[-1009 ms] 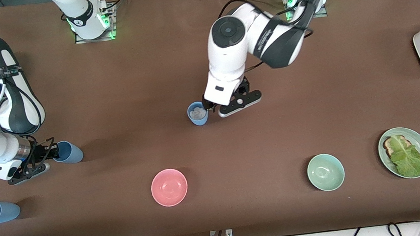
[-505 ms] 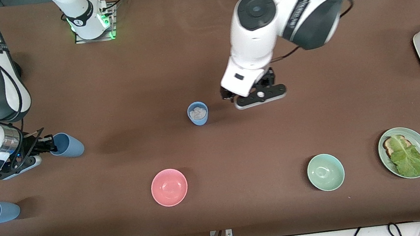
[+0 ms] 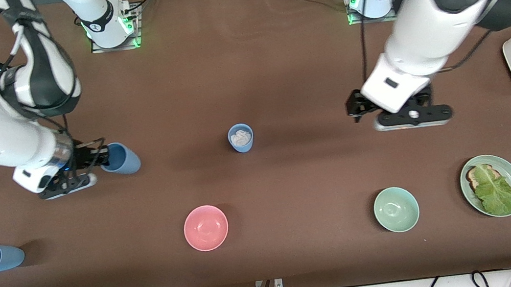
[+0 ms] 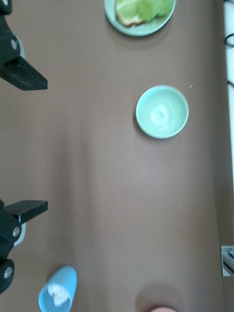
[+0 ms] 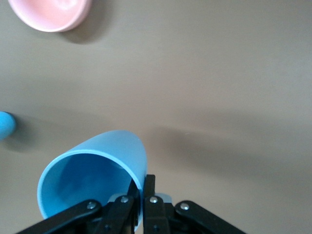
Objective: Stack blue cups with both arms
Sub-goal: 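Lift the blue cup with the right gripper while the left gripper withdraws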
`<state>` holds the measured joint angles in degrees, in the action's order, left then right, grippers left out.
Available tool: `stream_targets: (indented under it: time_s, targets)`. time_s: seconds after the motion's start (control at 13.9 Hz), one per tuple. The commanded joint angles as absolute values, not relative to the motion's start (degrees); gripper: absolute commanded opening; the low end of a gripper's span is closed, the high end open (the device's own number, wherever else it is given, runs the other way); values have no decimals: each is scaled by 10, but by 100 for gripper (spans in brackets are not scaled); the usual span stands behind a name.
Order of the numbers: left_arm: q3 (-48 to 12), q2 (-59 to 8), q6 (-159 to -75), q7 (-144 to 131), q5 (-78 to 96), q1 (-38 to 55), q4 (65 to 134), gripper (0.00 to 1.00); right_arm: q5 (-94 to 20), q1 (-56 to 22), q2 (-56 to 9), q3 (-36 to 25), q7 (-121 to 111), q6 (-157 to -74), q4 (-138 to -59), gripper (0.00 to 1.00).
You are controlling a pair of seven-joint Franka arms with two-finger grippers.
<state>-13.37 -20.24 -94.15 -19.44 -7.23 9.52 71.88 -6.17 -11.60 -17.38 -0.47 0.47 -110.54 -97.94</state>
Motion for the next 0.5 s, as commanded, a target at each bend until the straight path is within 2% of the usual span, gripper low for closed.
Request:
stream_targets:
  time_s: [0.0, 0.22, 0.43]
  targets:
    - [-135, -178, -934, -129, -69, 63, 732, 99, -62, -169, -170, -12, 100, -1080, -955, 0]
    - [-119, -165, -934, -65, -69, 22, 738, 99, -60, -229, -176, -12, 208, -1081, -940, 0]
    - [-70, -146, -934, 28, -68, 8, 744, 100, -59, -274, -190, -12, 291, -1082, -923, 0]
